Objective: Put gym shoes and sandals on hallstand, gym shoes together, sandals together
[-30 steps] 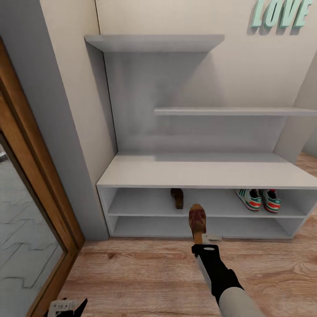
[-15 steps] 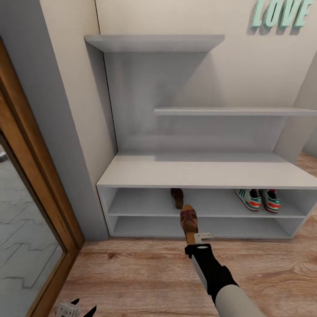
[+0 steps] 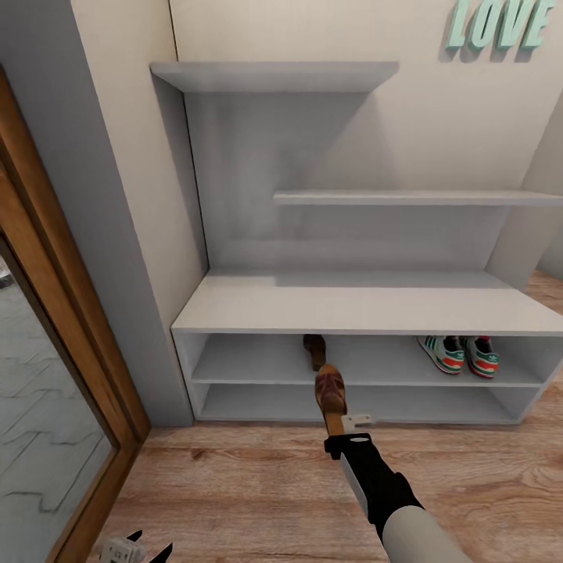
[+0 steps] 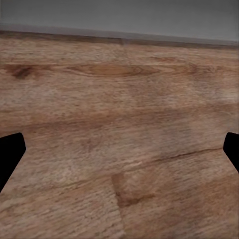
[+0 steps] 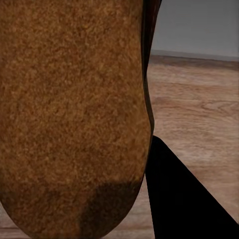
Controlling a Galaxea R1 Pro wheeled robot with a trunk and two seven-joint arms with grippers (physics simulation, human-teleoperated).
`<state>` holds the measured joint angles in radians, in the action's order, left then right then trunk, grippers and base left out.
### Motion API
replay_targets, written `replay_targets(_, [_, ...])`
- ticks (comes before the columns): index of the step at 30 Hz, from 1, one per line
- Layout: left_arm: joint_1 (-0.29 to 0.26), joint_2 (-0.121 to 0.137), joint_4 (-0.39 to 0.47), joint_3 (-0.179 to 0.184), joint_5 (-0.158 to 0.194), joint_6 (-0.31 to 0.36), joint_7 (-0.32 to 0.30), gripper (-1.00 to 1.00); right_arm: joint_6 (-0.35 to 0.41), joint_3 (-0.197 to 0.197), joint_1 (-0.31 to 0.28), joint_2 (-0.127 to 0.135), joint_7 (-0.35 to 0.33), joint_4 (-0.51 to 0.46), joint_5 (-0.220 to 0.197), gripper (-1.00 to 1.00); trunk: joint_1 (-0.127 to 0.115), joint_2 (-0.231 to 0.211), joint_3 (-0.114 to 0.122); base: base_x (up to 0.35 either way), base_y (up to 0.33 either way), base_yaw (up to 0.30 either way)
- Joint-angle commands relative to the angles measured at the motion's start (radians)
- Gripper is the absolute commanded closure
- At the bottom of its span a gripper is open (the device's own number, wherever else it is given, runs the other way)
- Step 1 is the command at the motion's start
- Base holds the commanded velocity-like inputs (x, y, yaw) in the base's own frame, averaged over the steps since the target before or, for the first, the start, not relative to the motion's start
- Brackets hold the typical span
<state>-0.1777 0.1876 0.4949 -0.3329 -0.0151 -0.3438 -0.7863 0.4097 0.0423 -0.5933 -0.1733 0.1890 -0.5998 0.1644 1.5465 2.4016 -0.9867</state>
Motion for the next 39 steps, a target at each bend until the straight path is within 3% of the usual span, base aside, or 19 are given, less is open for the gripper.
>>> replay_targets(1, [-0.001,0.000,-0.001,-0.005,-0.002,-0.003,-0.006,-1.00,0.006,0.005,0.000,-0.001,-0.003,-0.002,0.007,1.00,0.000,0.000,-0.001,0.000,0.000,0.000])
replay_targets(9, [-0.001,-0.002,-0.001,-0.004,-0.002,-0.002,-0.006,-1.00,0.006,0.005,0.000,-0.001,-0.005,-0.002,0.007,1.00,0.000,0.000,-0.001,0.000,0.102,0.000])
replay_targets(25, [-0.001,-0.002,-0.001,-0.004,-0.002,0.000,-0.005,-1.00,0.006,0.006,0.000,-0.001,-0.004,-0.002,0.008,1.00,0.000,0.000,-0.001,0.000,0.284,0.000])
replay_targets(39, [-0.001,-0.002,-0.001,-0.003,-0.002,0.001,-0.005,-1.00,0.006,0.008,0.000,-0.001,-0.002,-0.003,0.009,1.00,0.000,0.000,-0.007,0.000,0.032,0.090])
